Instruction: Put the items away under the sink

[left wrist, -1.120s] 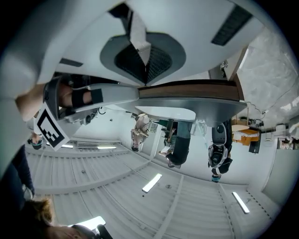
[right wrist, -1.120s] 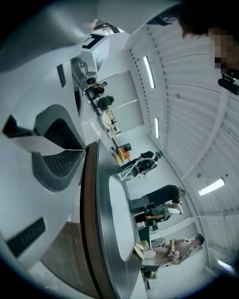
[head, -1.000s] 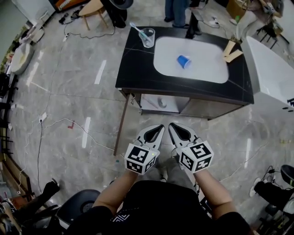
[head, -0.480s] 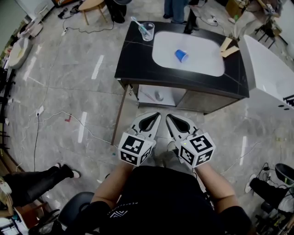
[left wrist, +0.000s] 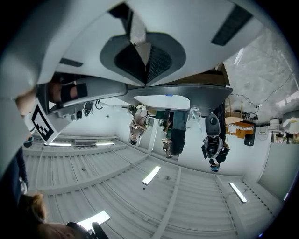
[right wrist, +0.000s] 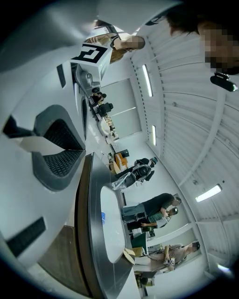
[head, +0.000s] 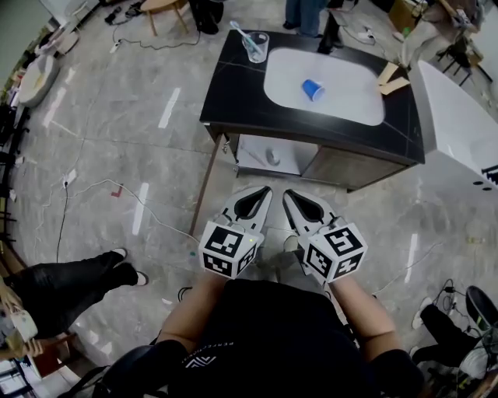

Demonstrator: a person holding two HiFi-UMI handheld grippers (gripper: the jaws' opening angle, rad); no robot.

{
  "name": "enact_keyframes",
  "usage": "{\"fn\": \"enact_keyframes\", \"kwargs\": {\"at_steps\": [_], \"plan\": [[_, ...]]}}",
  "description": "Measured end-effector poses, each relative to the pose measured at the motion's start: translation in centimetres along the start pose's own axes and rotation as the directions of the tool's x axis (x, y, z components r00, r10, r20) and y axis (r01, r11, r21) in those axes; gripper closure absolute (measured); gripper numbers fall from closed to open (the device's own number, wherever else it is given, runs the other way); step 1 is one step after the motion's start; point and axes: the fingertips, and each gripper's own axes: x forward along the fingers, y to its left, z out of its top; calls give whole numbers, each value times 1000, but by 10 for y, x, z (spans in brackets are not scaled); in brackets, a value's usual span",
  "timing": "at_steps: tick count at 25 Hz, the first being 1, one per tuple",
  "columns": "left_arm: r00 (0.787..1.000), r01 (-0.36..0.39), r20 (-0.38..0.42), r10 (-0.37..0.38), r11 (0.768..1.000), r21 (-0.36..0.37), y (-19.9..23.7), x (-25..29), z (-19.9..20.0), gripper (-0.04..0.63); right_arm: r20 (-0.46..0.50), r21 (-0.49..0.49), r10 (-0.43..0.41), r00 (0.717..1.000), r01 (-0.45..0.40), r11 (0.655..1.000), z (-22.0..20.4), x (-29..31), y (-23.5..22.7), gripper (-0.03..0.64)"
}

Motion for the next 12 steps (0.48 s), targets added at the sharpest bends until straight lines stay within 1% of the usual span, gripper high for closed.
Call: {"fn": "enact_keyframes", "kwargs": {"at_steps": [4,12], "plan": [[1000,-26,-7,26,999,-39,8,-9,-5,585,-2,-2,10,1000,-10,1000,-4,0,6,583],[1000,-18,-6,17,999,-38,5,-14,-7,586,9,-5,12,1000,-12,1000,-3,0,14,582]]}}
